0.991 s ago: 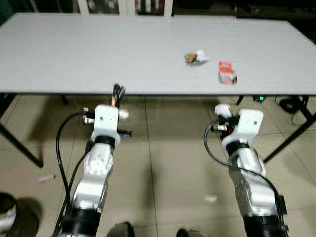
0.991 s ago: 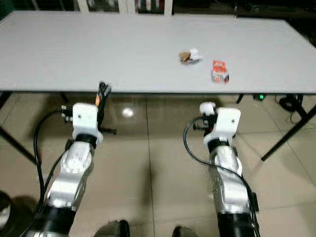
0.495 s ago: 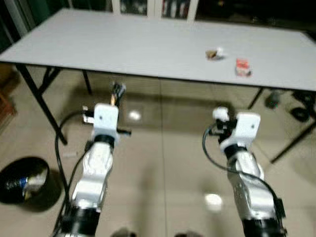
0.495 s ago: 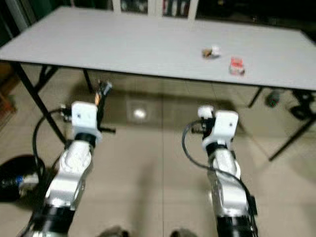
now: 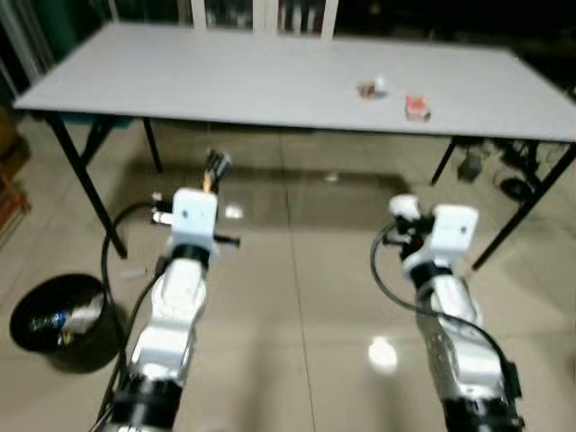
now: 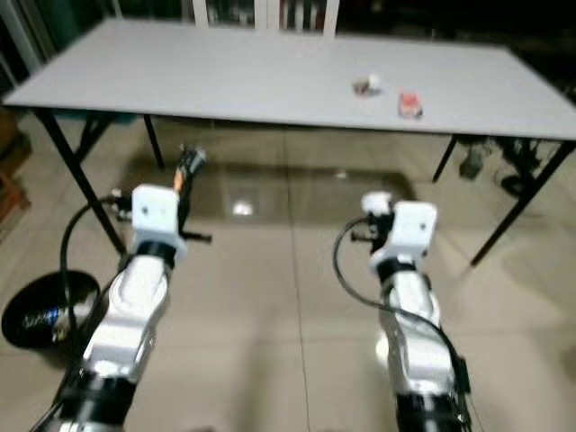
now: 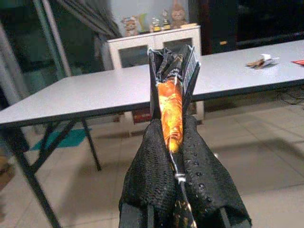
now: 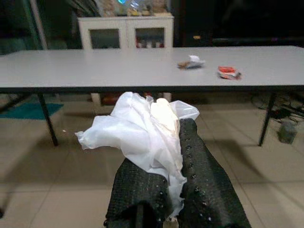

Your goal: Picking trash to rubbish bin

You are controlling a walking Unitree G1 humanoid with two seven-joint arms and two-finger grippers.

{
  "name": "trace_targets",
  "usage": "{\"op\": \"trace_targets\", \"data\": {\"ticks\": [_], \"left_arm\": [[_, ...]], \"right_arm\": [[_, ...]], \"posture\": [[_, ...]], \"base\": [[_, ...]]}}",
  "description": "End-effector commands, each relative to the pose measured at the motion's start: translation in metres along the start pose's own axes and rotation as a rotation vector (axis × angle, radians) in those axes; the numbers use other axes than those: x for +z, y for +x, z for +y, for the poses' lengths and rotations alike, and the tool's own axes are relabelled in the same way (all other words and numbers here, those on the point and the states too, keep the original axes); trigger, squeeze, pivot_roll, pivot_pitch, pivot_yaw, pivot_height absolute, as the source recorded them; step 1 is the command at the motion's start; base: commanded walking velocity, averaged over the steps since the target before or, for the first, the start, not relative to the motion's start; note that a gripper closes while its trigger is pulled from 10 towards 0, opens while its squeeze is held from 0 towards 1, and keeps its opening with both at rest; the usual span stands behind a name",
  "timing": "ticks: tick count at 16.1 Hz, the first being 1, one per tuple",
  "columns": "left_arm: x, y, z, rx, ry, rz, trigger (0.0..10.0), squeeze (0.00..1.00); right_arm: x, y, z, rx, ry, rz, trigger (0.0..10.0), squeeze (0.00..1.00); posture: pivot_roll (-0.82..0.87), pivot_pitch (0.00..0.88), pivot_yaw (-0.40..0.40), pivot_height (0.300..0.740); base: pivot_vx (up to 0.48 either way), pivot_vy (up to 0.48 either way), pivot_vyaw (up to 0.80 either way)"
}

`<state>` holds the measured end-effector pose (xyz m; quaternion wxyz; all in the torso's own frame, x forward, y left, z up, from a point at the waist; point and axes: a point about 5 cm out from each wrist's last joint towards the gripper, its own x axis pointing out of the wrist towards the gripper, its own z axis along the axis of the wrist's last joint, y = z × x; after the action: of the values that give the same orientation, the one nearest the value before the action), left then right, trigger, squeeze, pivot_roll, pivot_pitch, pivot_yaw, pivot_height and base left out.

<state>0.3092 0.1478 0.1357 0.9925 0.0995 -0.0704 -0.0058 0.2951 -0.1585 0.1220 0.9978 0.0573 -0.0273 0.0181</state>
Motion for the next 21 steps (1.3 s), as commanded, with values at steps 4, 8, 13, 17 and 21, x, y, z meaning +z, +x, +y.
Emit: {"op": "trace_targets", "data": {"ticks": [4,8,13,17,21], "left_arm": [[-0.0033,-0.0003,-0.0027,-0.004,-0.006,0.028,10.0,0.0],[-0.0034,-0.0003,-0.0031,-0.005,-0.002,0.032,10.0,0.0],[-0.0034,-0.001,-0.0033,-0.005,0.002,0.034,10.0,0.0],[-0.0038,-0.0015,-0.0031,-0.005,0.003,0.037,10.0,0.0],[-0.0037,-0.001,-0.003,-0.005,0.005,0.037,10.0,0.0]], "right_arm": [[0.002,0.0006,-0.0035,-0.009,0.002,0.003,10.0,0.0],[0.0014,-0.0001,-0.0031,-0.008,0.006,0.007,10.0,0.0],[0.0005,-0.0014,-0.0021,-0.005,0.01,0.012,10.0,0.0],[0.0,-0.0022,-0.0017,-0.006,0.013,0.015,10.0,0.0],[-0.0004,-0.0022,-0.0013,-0.007,0.015,0.016,10.0,0.0]], "posture": [[-0.04,0.054,-0.033,0.74],[-0.04,0.057,-0.033,0.74],[-0.04,0.062,-0.033,0.74],[-0.04,0.064,-0.032,0.74],[-0.04,0.063,-0.03,0.74]], "base": [[0.0,0.242,0.0],[0.0,0.34,0.0],[0.0,0.34,0.0],[0.0,0.341,0.0],[0.0,0.304,0.0]]}}
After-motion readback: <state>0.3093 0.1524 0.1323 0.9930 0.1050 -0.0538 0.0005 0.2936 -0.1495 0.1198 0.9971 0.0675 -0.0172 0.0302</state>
